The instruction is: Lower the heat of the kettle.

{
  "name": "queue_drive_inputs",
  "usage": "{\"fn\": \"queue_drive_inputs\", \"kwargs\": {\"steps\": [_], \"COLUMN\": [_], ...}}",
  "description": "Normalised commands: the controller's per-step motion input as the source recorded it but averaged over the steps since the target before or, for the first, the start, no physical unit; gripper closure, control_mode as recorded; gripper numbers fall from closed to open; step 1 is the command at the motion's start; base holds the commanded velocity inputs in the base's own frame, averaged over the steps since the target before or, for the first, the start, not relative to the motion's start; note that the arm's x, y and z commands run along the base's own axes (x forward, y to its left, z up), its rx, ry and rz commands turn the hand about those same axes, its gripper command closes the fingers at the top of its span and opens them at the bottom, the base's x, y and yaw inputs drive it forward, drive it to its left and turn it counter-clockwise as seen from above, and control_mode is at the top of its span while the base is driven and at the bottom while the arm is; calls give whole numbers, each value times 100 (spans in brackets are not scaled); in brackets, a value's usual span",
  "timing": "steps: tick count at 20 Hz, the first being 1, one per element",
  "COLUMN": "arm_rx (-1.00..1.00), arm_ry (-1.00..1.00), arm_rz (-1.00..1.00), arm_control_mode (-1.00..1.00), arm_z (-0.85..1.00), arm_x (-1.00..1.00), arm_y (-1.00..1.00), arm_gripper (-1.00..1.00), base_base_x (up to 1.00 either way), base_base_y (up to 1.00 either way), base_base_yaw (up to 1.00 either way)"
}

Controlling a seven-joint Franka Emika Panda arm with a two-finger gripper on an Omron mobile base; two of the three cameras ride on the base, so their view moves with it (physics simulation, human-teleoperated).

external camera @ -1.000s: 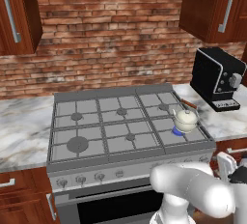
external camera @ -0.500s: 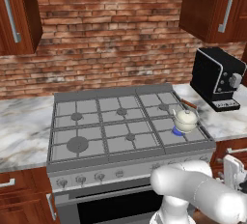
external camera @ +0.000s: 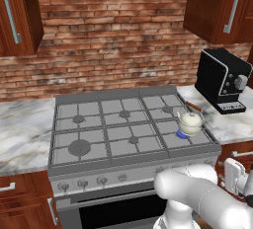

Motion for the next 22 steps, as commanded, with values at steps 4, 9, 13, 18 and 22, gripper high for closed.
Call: {"fn": "queue_drive_inputs", "kwargs": {"steps": [4,9,13,18,22], "arm_rx": [0,0,0,1,5], "arm_ry": [0,0,0,0,0], "arm_rz": [0,0,0,0,0], "arm_control_mode": [-100,-100,-100,-100,-100], "arm_z": [-2,-12,-22,-21,-15], "arm_x": [33,28,21,12,9], "arm_y": [4,-4,0,-10,-28], "arm_gripper": [-100,-100,-100,-100,-100], "base_base_x": [0,0,0,0,0], "base_base_y": [0,0,0,0,0], "base_base_yaw": [0,0,0,0,0]}}
